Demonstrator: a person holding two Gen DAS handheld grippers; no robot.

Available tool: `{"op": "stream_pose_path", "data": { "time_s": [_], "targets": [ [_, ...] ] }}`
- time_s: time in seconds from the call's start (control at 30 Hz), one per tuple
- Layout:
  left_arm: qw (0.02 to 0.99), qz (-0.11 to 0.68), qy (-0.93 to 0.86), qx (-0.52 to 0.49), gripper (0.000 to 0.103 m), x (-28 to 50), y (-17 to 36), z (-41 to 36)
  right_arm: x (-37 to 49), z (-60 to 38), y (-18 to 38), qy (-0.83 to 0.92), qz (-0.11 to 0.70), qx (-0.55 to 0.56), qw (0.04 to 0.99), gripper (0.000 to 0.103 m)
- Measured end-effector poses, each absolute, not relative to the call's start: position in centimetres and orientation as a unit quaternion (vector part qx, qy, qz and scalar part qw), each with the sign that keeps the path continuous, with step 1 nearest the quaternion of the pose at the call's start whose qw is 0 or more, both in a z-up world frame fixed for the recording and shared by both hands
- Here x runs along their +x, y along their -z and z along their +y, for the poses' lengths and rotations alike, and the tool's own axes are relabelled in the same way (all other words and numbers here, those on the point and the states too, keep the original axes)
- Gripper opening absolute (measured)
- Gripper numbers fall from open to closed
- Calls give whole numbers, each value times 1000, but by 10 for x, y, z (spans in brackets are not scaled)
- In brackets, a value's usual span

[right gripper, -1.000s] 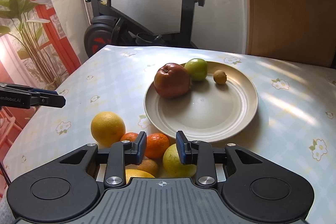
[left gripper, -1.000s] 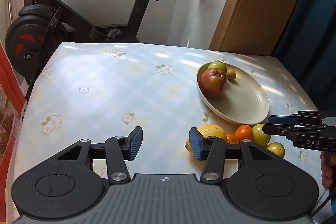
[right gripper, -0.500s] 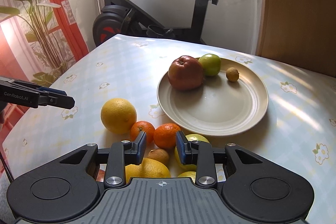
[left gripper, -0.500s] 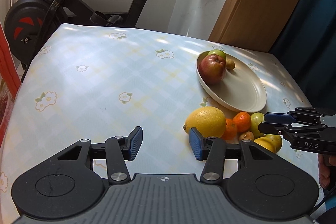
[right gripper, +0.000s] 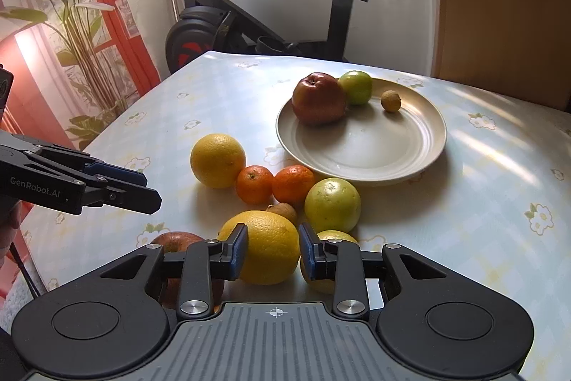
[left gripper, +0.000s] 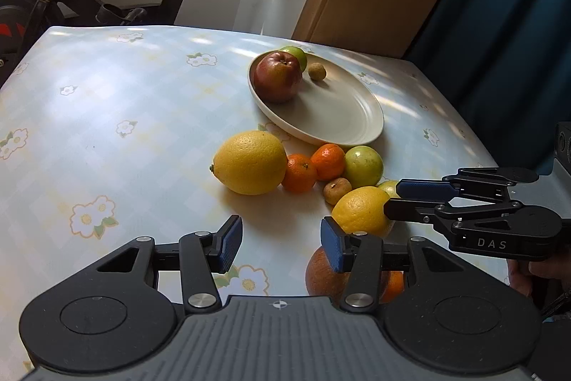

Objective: Organize fruits
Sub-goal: 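Move both tools back toward the loose fruits beside the plate, then close the left tool around the second large red apple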

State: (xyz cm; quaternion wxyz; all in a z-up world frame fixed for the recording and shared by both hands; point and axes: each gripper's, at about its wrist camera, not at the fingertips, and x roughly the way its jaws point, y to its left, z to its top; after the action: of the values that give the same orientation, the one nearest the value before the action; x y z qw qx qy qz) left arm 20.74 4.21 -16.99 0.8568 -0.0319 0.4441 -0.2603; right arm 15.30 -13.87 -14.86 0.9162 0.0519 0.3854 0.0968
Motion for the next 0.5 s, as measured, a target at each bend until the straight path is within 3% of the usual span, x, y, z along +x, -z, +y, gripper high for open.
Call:
{"op": "stream_pose_path", "data": {
  "time_s": [0.5],
  "targets": [
    [831,464,288,-104,39,202,184,52,117,-133,155,-120,360,70,922,34]
  ]
}}
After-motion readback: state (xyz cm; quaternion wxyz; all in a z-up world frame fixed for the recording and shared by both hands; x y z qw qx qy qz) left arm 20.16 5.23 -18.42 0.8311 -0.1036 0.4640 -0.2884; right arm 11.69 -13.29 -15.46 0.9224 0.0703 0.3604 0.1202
